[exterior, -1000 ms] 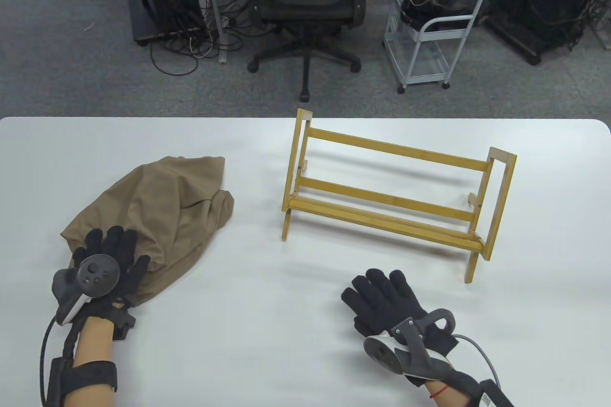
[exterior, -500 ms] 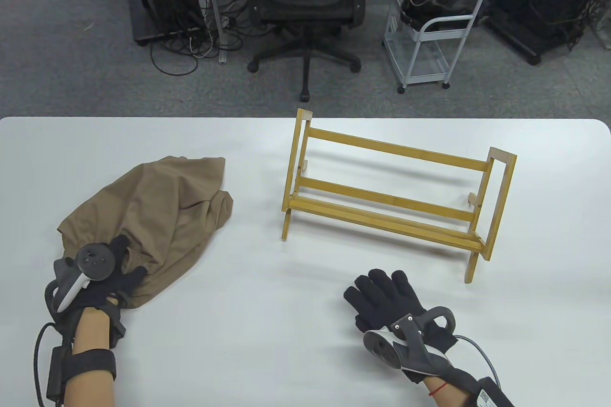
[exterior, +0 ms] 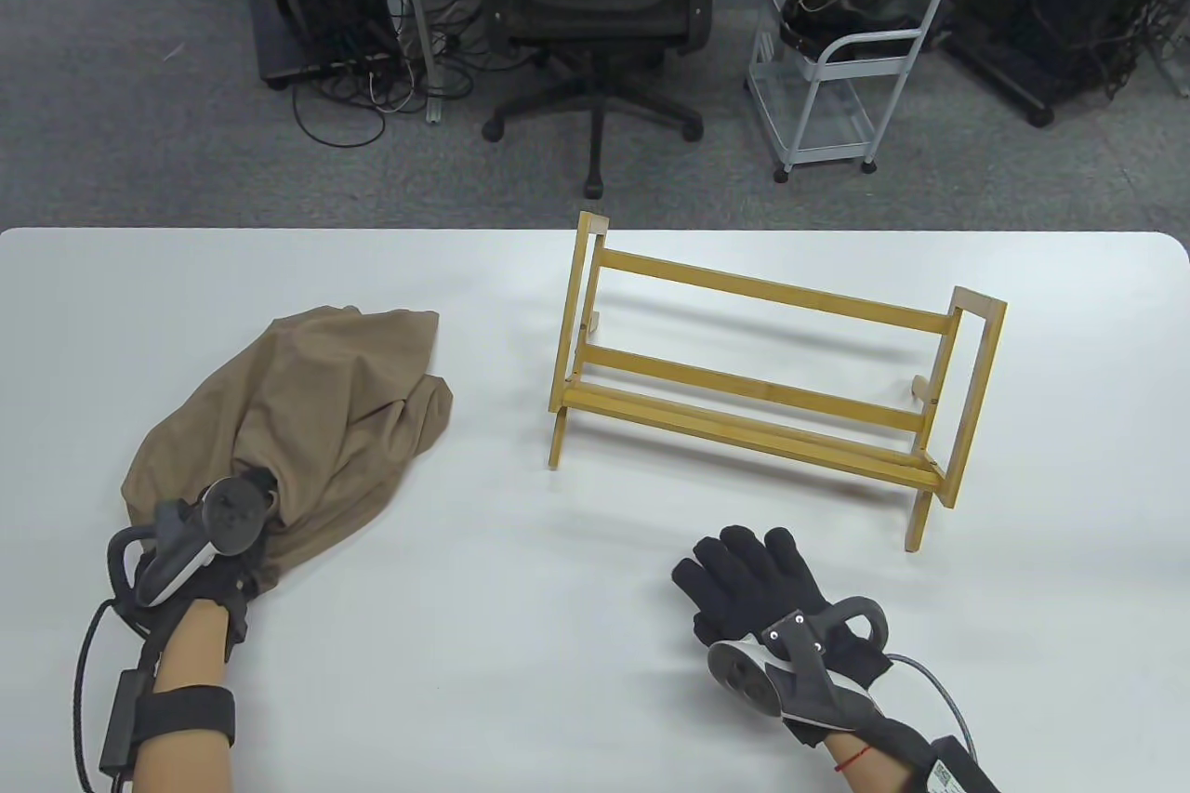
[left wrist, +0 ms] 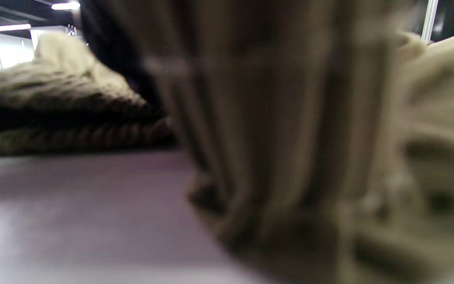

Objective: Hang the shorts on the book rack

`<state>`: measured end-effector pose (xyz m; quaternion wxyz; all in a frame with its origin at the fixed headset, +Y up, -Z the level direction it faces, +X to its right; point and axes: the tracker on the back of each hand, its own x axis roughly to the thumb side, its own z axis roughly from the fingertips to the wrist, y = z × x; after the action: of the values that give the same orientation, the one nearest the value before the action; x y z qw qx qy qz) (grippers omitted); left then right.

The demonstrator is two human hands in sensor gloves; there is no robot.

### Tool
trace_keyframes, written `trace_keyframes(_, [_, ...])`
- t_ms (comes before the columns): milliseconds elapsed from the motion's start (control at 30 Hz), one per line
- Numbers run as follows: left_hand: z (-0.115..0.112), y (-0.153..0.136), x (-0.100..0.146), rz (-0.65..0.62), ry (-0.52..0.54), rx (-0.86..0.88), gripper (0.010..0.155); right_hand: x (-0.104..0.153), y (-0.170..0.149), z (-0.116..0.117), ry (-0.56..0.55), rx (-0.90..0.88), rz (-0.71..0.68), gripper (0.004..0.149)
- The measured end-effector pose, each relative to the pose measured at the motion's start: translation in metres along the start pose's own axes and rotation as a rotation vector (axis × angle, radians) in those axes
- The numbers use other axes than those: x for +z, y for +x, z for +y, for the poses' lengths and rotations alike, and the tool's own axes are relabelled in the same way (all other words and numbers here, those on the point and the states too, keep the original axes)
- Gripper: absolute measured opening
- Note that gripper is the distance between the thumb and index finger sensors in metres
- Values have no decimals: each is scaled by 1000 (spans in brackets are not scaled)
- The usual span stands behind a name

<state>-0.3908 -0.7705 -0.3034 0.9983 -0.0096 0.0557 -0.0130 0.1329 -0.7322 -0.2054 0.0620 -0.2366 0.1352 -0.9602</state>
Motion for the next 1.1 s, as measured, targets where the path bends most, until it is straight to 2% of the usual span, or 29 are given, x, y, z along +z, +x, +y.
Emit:
trace_keyframes(100, [8,5,1,-30,35,-11,59,0,-1,-1,-6,1,1,55])
trace_keyframes(200, [24,11,4,-47,113,-11,58,1,-1,-1,-13,-2,3,55])
trace_keyframes(800, [154,42,51,-118,636,128,54,1,-6,-3,-47,2,34,55])
trace_keyframes(1100, [206,63,80,-158,819,198,52,2,-15,-5,-65,0,69,55])
